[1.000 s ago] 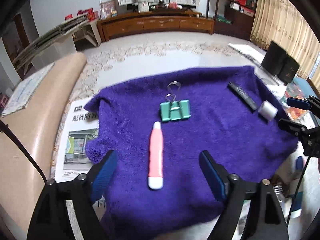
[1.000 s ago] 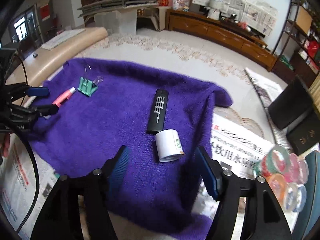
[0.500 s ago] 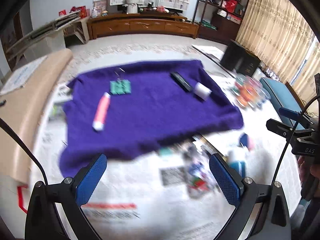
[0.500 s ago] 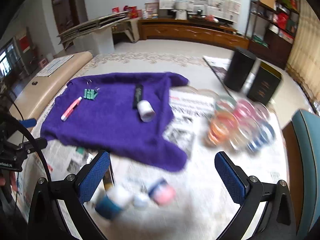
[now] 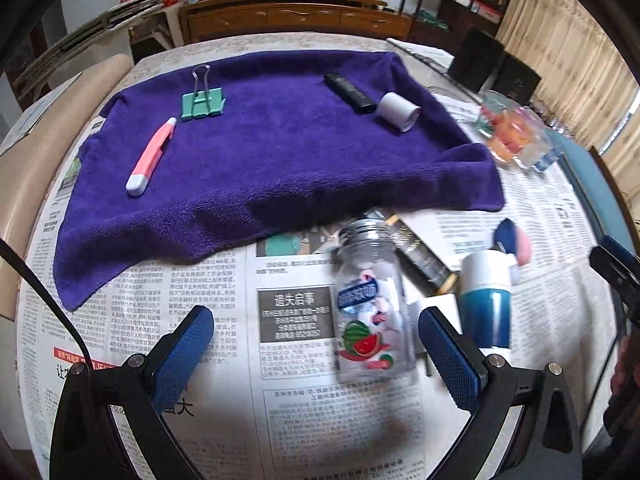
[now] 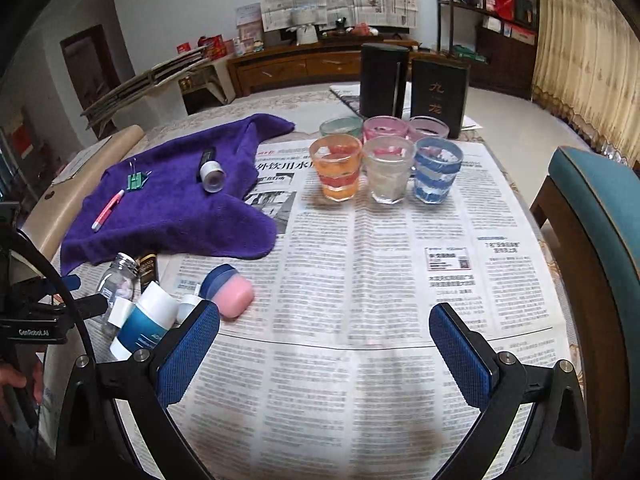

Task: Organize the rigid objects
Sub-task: 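Grasp the clear candy jar with the left tool while the right tool moves toward the pink-lidded jar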

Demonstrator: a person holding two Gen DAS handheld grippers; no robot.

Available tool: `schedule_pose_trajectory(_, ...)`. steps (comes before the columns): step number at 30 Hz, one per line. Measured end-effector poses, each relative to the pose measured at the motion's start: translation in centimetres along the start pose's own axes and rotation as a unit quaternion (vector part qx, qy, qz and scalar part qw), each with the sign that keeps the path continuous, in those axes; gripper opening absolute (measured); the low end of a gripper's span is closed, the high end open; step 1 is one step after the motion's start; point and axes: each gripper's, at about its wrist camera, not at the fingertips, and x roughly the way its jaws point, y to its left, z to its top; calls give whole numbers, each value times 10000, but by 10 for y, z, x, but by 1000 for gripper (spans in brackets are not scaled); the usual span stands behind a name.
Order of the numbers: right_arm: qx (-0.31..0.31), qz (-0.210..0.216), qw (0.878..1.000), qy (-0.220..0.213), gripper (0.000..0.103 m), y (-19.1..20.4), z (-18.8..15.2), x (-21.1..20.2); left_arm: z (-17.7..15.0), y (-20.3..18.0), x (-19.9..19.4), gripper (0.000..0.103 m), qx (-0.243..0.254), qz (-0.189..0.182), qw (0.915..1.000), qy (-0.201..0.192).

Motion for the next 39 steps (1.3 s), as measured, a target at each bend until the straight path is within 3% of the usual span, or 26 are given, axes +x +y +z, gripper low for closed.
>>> schedule_pose_trajectory(6,-50,68,10000,21,103,-6,-6,1,3,-11,14,103,232,300,9992,99)
schedule_pose_trajectory(12,-55,176,9998,-34,103,-5,-8,-5,1,-24,13,102,421,363,9983,-170)
schedule_pose_trajectory(13,-52,184,9998,-31,103,-5,-8,-5,1,-24,12,100,438,317,9983,-198)
schedule_pose_trajectory(17,-42,209,9998,11,103,-6,-9,-5,-2,-26,9,71,491,120,9985,-200)
schedule_pose_trajectory(19,-38,231,9997,12,103,-6,-9,-6,-4,-30,13,71,741,299,9968,-72)
schedule_pose_trajectory(25,-34,304,9995,11,103,-5,-9,-7,-4,-31,11,69,684,195,9974,-109)
schedule_pose_trajectory(32,-43,305,9995,85,103,-3,-10,-3,-10,-41,8,41,840,48,9963,-173)
schedule_pose_trajectory(39,-88,325,9994,95,103,0,-11,-2,-14,-37,5,40,738,-46,9971,-199)
